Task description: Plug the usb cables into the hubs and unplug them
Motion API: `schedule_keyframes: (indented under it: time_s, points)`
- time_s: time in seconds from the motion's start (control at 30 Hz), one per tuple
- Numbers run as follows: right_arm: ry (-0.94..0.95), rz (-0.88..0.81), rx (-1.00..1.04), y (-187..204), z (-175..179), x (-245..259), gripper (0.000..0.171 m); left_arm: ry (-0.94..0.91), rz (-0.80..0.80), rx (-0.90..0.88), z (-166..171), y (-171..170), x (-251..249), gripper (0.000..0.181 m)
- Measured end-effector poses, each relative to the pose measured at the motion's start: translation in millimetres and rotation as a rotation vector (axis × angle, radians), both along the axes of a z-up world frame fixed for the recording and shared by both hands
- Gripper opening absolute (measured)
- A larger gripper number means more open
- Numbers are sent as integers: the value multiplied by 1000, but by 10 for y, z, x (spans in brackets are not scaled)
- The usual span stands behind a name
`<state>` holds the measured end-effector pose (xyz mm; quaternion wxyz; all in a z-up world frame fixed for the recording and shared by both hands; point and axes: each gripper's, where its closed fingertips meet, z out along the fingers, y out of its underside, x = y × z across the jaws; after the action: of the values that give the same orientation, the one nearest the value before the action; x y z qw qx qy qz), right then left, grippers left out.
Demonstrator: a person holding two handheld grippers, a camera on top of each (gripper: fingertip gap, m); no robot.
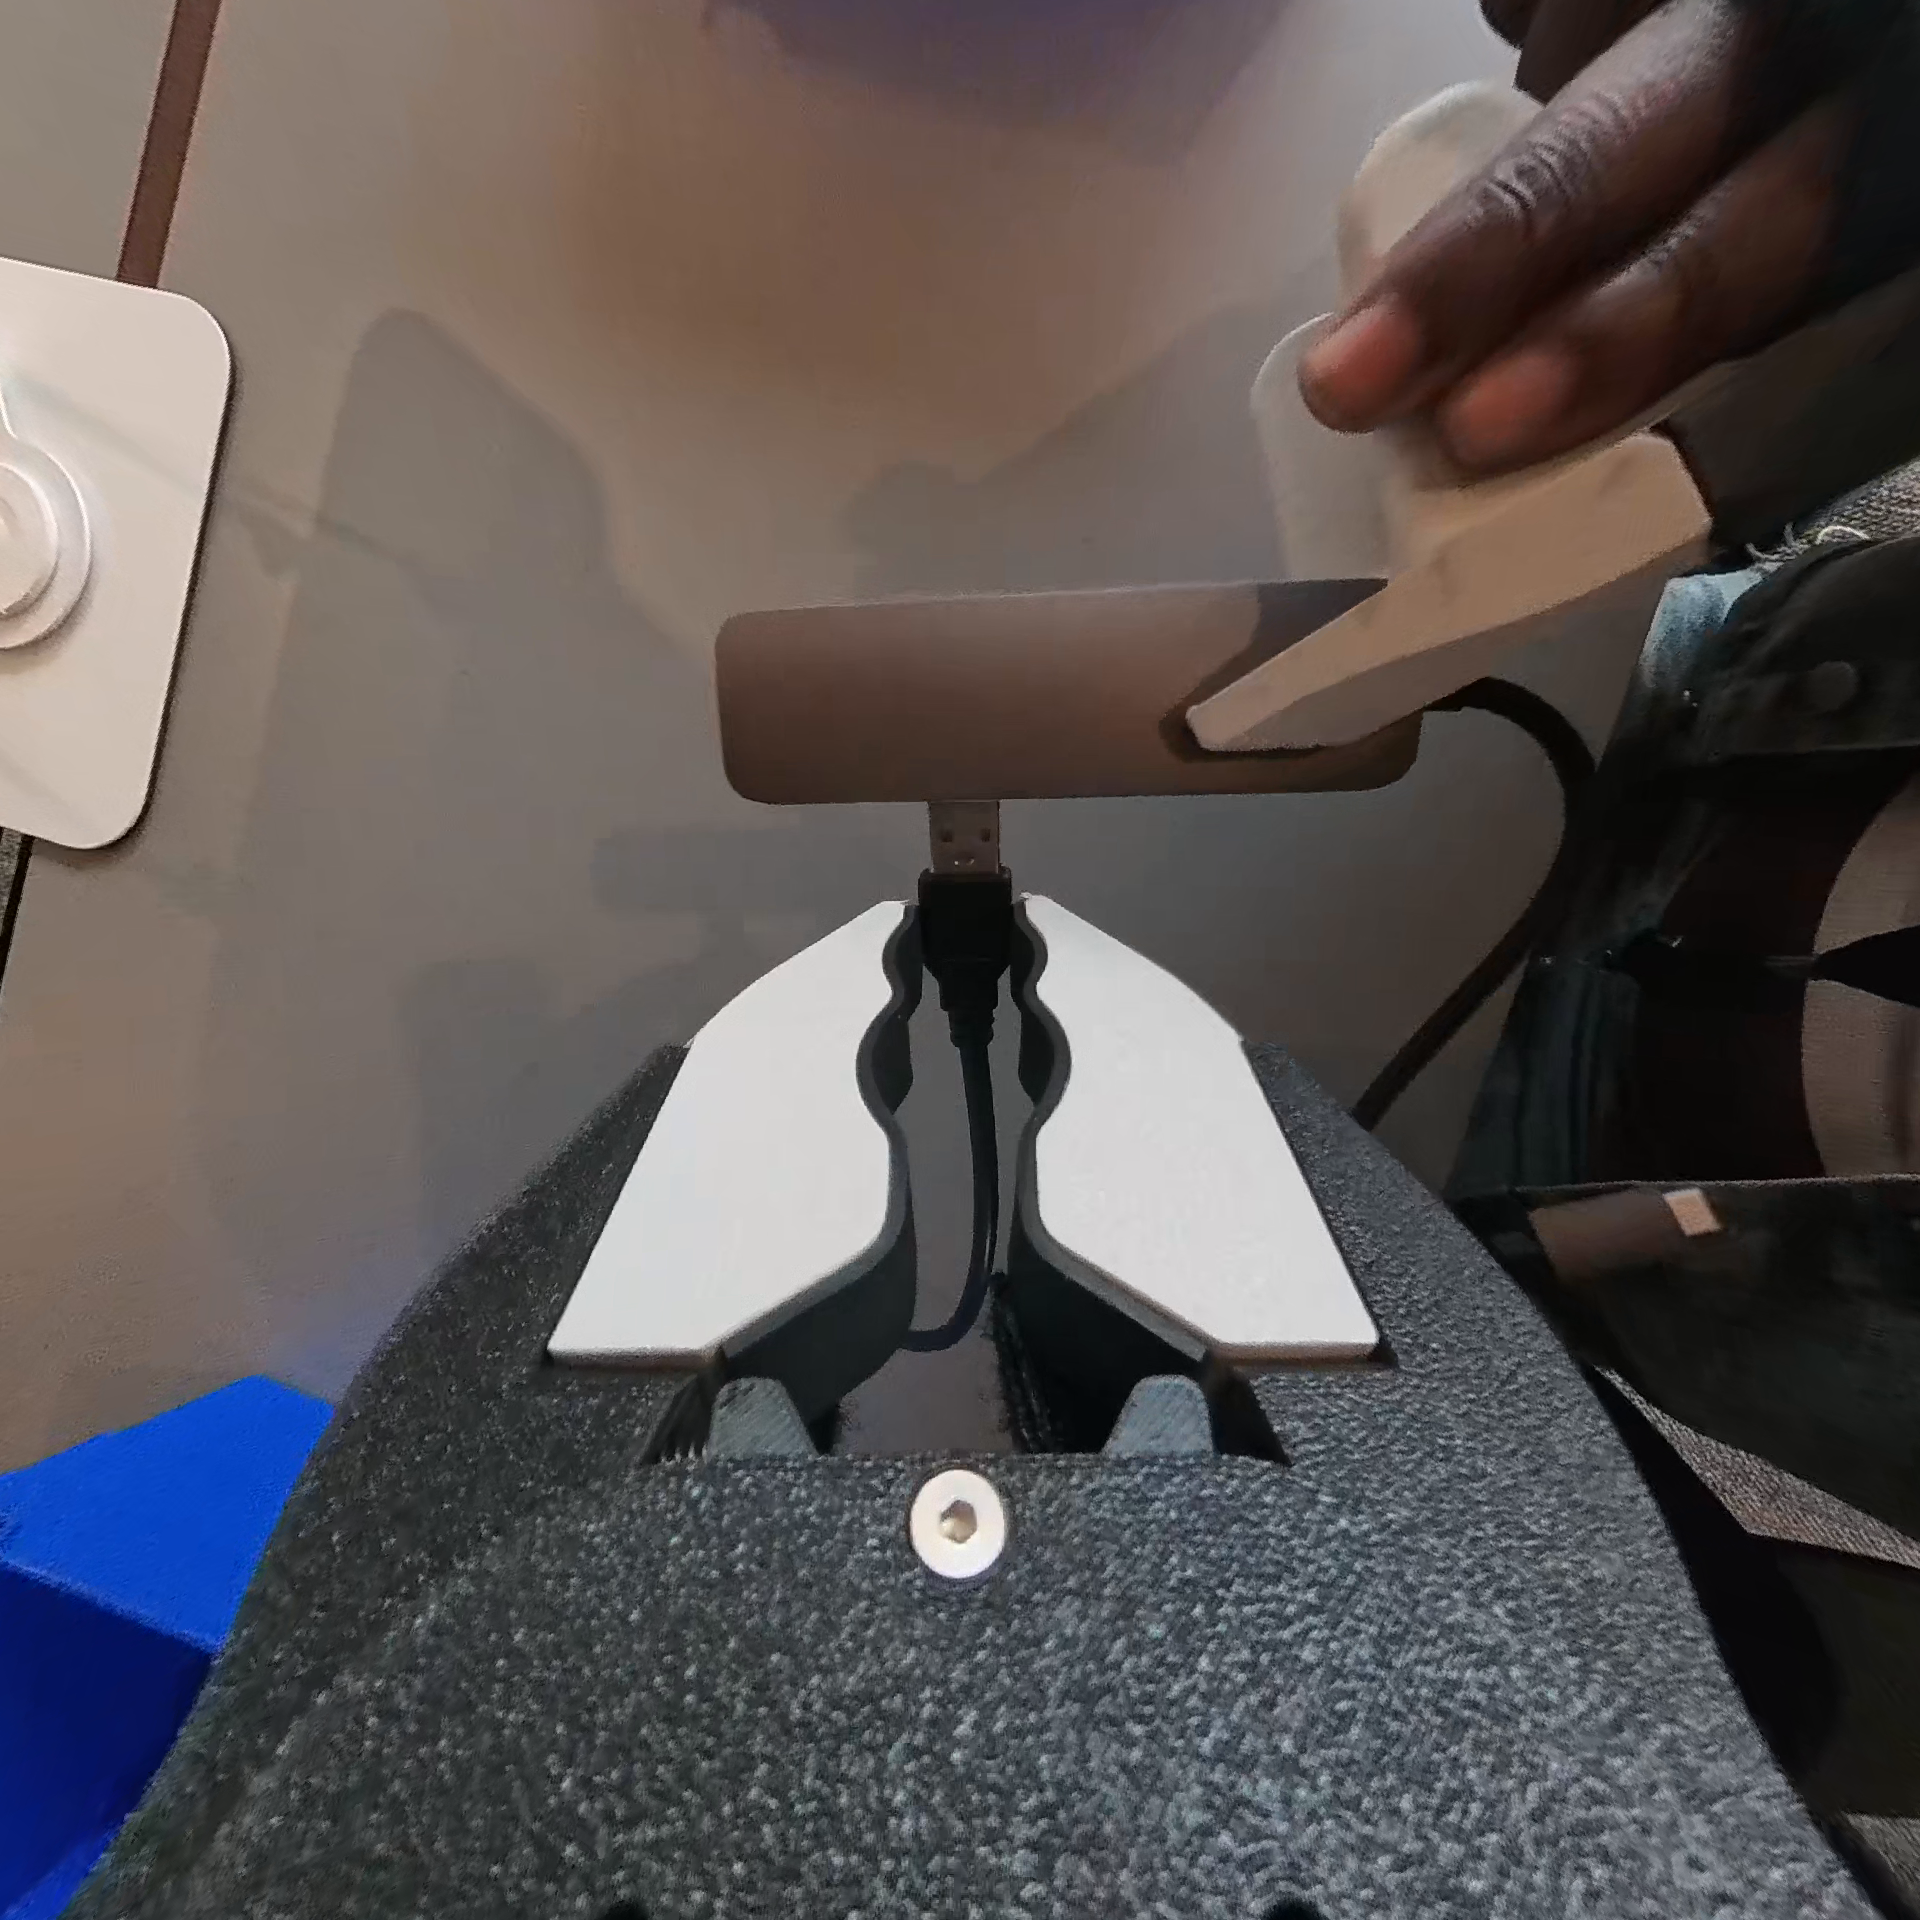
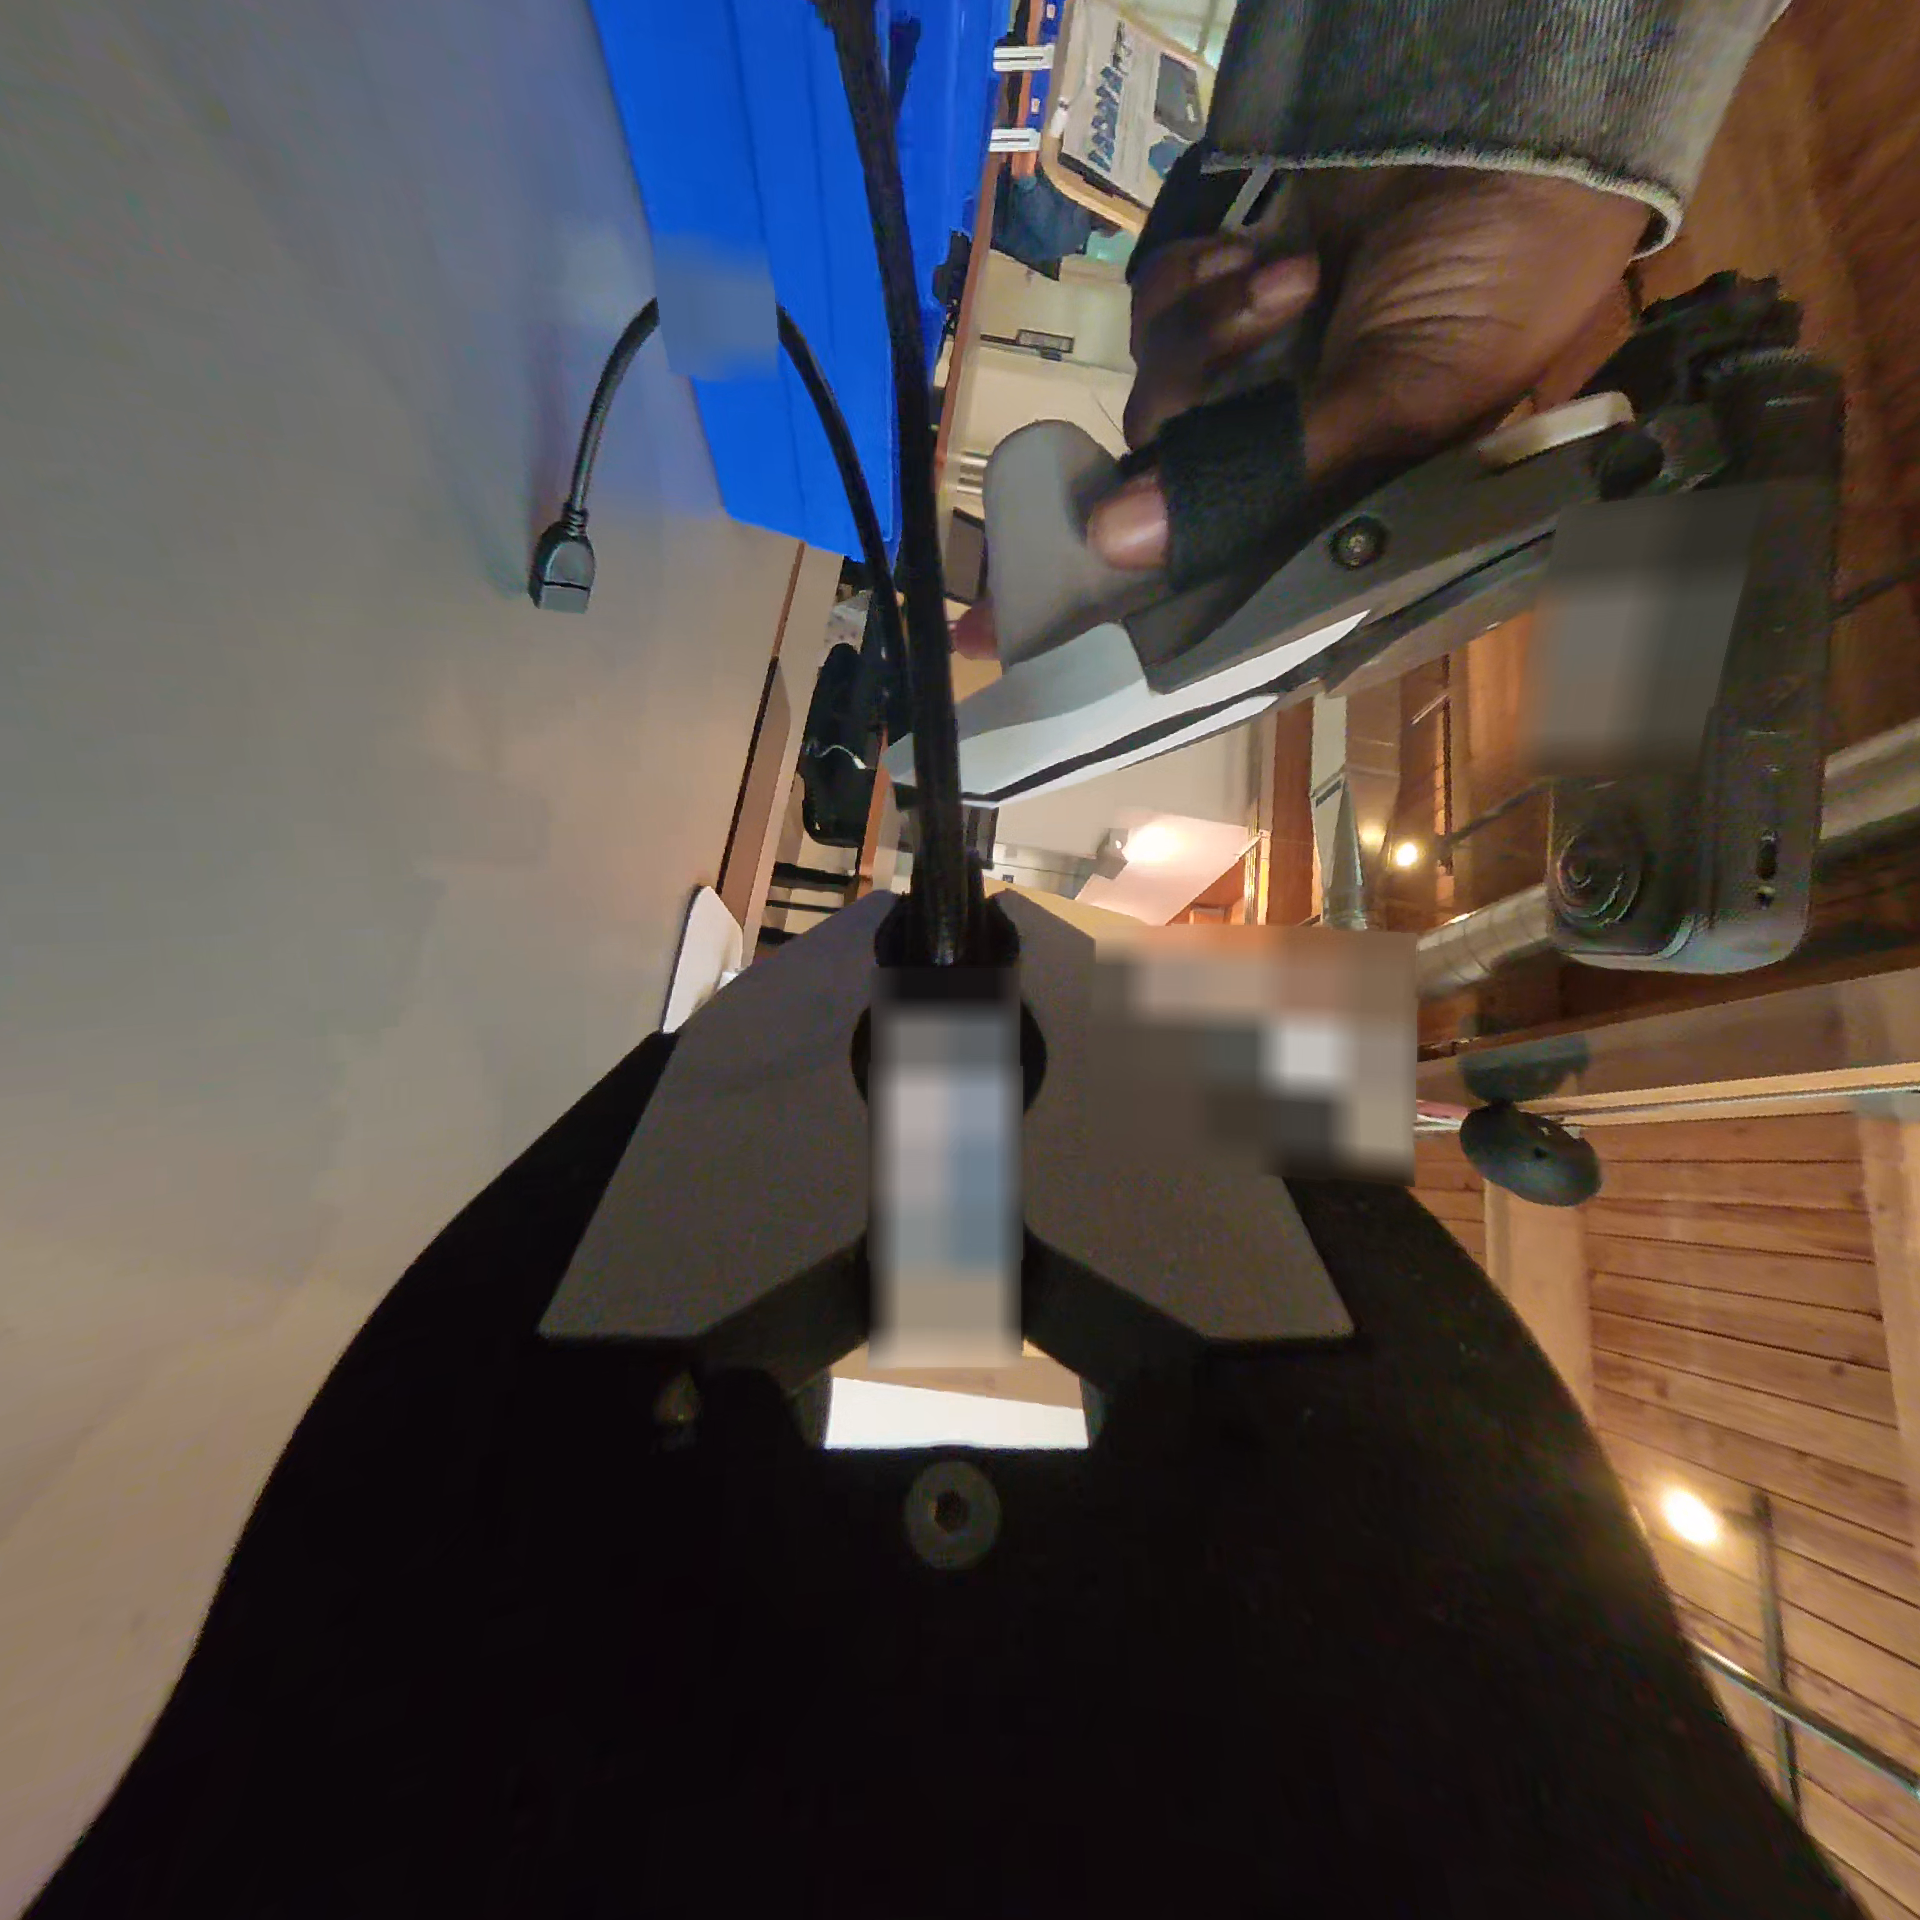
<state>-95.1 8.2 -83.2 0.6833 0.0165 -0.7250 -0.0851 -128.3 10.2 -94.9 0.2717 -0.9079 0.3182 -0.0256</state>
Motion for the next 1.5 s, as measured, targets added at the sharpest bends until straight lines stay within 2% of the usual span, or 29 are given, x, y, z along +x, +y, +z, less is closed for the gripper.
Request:
schedule_keyframes:
  time_s: [0.77,0.97,1.2,1.5]
  points:
    - [3,55,47,-30,-115,-38,11,14,13,-36,-54,0,-8,16]
    - [-45,143,102,-192,-205,-22,11,35,-41,-30,-96,-3,54,16]
    - [-61,180,115,-193,-284,-15,12,29,-55,-51,-178,-43,46,16]
    - [-100,299,-48,-264,-277,85,11,15,-111,-57,-250,-118,117,16]
